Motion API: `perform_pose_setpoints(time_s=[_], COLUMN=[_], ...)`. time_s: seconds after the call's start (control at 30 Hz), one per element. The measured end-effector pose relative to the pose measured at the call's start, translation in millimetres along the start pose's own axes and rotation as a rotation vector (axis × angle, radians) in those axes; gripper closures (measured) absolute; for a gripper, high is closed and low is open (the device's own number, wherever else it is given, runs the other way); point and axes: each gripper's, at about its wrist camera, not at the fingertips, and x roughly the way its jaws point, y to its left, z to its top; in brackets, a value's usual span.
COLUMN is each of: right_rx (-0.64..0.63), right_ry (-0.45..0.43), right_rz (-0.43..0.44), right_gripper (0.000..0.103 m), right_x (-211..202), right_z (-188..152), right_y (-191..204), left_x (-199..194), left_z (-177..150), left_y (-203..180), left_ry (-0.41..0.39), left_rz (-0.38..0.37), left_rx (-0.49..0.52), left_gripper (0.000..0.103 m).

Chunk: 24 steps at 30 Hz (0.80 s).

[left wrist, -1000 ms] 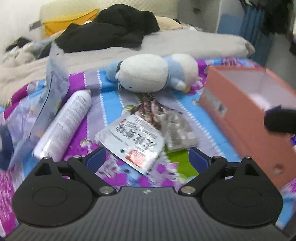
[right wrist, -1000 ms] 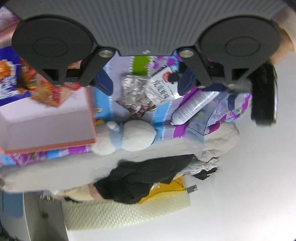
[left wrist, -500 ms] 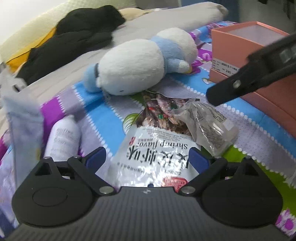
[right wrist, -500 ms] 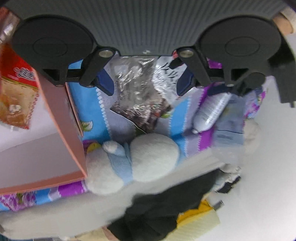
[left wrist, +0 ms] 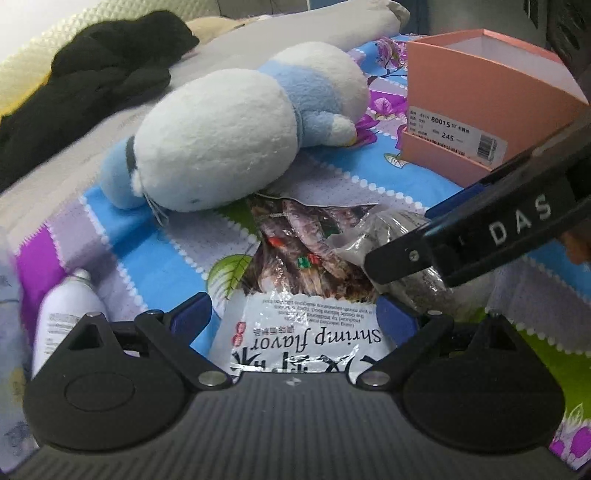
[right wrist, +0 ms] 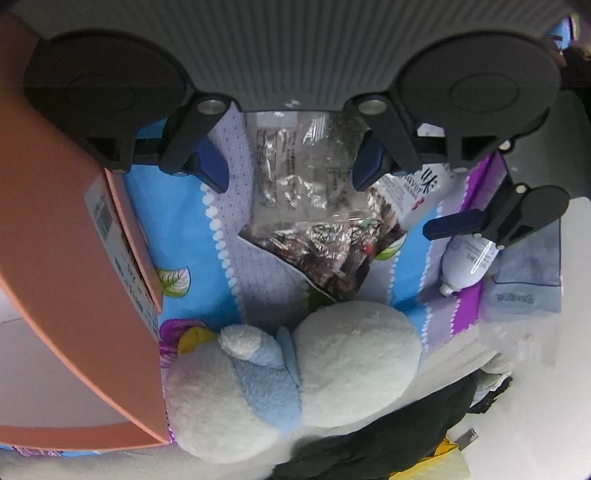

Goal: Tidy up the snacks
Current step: 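Grasp the shrimp-flavour bag with the left tool while the right tool grasps the clear packet, then carry the shrimp bag with the left tool while the right tool carries the clear packet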

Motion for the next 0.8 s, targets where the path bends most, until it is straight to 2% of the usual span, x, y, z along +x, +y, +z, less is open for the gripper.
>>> perform_pose_setpoints(time_s=[0.07, 0.13, 0.2, 0.33, 0.37, 0.6, 0.8], right_rx=[-0.017, -0.018, -0.017, -0.026, -0.031, -0.065, -0.087], right_ry=[0.001, -0.005, -0.004, -0.015, -0.016, -0.025, -0.034], right_rz=[-0.005, -0.001, -0.004, -0.017, -0.024, -0.018, -0.008], right_gripper=[0.026, 0.037, 0.043, 0.049, 0.058, 0.059, 0.059], right_x=[2, 1, 1, -7, -9, -32, -58], right_z=[0, 0, 2, 1, 0, -9, -25], right_y=[2, 4, 4, 6, 6, 11, 14], left_x=[3, 5, 3, -4, -6, -25, -57], left_z=[-1, -3, -4, -5, -6, -15, -34], left_y=[4, 5, 1, -9, -10, -26, -43], left_ry=[0.009, 0.019, 0.011, 0.025, 0.029, 0.083, 0.11], left_rz=[-0.027, -0.045, -0.046, -0.023, -0.019, 0.012, 0.045], left_rx=[-0.05, -0.096, -0.113, -0.148, -0.159, -0.242, -0.344], left_gripper=[0.005, 0.006, 0.015, 0.024, 0.027, 0.036, 0.039])
